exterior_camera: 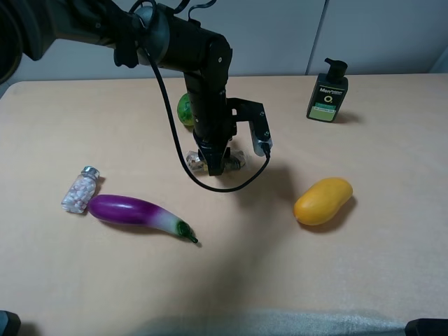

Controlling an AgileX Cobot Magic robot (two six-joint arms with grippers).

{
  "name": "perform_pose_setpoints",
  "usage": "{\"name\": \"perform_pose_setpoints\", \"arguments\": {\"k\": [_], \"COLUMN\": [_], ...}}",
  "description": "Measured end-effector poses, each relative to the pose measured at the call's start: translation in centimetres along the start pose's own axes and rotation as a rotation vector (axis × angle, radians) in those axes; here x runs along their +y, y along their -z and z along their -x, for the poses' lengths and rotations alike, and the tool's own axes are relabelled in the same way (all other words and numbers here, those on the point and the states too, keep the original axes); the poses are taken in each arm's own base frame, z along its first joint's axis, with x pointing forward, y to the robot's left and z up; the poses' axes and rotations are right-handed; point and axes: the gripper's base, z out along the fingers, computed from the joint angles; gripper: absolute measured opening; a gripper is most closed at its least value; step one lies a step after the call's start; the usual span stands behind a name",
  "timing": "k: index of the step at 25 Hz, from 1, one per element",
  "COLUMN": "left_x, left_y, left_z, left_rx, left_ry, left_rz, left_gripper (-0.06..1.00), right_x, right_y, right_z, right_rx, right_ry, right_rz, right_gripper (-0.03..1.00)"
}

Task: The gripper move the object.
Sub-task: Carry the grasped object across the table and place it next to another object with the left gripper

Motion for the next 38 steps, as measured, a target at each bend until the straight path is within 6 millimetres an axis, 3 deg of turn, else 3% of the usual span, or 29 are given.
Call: {"name": "perform_pose_setpoints", "arguments": {"k": [4, 11, 18, 29, 34, 38], "left_x": [0.0, 0.0, 0.2, 1.6, 2.9, 4.1], "left_y": [0.0, 0.1, 0.4, 3.0, 6.8, 10.0], "left_z": [0.0, 0.0, 0.2, 1.2, 0.8, -0.7], "left_rx": [0.0, 0.001, 0.002, 0.015, -0.023, -0.017], "left_ry": [0.0, 0.002, 0.035, 0.15, 0.281, 0.435], "left_rz": [0.0, -0.001, 0.002, 0.02, 0.111, 0.195], "left_gripper": [0.44, 0.27, 0.26, 0.25, 0.25, 0.25], "right_x": [0.0, 0.0, 0.0, 0.0, 0.0, 0.0], "right_y": [0.0, 0.0, 0.0, 0.0, 0.0, 0.0], "right_z": [0.0, 0.0, 0.0, 0.0, 0.0, 0.0], "right_rx": [0.0, 0.0, 0.0, 0.0, 0.0, 0.0], "right_ry": [0.0, 0.0, 0.0, 0.0, 0.0, 0.0], "right_rz": [0.0, 0.0, 0.0, 0.0, 0.0, 0.0], "right_gripper": [0.69, 0.69, 0.69, 0.69, 0.69, 0.69]}}
